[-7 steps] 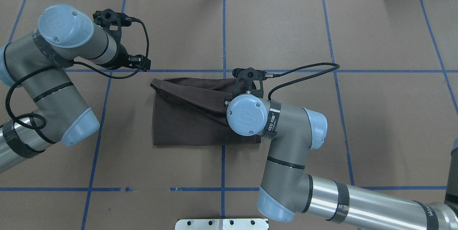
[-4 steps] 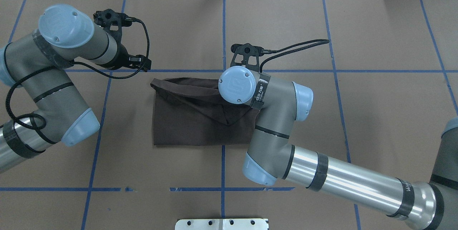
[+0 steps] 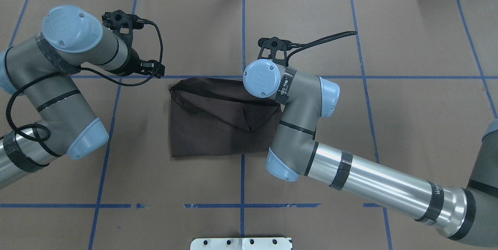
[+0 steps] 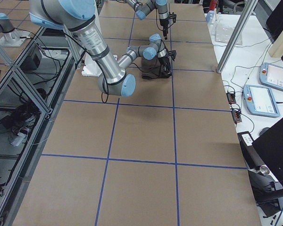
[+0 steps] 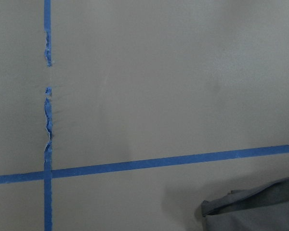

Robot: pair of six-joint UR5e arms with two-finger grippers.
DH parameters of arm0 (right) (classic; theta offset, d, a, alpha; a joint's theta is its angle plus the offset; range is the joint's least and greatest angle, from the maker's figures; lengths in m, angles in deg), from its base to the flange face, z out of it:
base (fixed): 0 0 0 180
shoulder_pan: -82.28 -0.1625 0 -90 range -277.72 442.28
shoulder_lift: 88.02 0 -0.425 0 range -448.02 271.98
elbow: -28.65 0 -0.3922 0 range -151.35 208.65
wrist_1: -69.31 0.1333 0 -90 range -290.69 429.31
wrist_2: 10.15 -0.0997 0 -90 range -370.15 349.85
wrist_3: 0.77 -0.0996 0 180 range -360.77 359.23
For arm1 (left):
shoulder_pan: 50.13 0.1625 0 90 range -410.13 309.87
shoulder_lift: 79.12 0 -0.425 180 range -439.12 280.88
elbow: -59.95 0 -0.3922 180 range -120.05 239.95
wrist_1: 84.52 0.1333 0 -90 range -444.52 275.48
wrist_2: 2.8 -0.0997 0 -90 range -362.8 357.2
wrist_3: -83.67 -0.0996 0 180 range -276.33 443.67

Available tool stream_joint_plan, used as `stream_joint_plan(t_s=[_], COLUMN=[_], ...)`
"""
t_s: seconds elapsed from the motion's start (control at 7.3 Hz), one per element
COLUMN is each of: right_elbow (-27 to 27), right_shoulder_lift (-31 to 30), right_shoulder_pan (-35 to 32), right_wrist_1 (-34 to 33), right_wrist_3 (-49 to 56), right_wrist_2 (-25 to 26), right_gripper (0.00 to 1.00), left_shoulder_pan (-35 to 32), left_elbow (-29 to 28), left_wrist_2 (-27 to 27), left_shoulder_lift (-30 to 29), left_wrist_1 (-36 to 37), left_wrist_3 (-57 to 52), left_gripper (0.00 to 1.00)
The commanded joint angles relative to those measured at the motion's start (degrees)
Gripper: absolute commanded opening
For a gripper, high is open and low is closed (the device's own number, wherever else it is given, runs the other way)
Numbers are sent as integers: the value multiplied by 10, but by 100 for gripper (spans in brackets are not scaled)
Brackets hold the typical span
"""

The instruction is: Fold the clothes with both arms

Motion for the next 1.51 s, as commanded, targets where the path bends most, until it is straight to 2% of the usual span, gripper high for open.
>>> stream_joint_plan(t_s=[0.0,0.14,0.27,0.41,0.55,0.69,1.1,1.23,1.37], right_elbow=[-8,-7,-3,11,29,47,52,55,67], right_shoulder_lift=[5,26,44,45,36,29,24,19,7], right_shoulder_pan=[-2,-23,-50,-51,-44,-12,65,75,81], right_wrist_1=[2,1,-1,-2,-3,-5,-18,-21,-21], right_wrist_3=[22,39,55,55,48,42,41,41,41], right_wrist_2=[-1,-42,-122,-143,-142,-121,-41,-30,-30], right_gripper=[100,100,100,100,100,100,100,91,57], left_shoulder_pan=[-1,0,0,0,0,0,0,0,0], left_elbow=[2,2,10,14,13,13,14,13,14], left_wrist_2=[1,1,1,1,1,1,1,1,1], left_shoulder_lift=[0,2,11,13,13,13,20,21,21], left_wrist_1=[0,0,0,0,0,0,-1,-1,-1], left_wrist_3=[-1,-1,-1,-1,-1,-1,-1,-1,-1], left_gripper=[100,100,100,100,100,100,100,100,100])
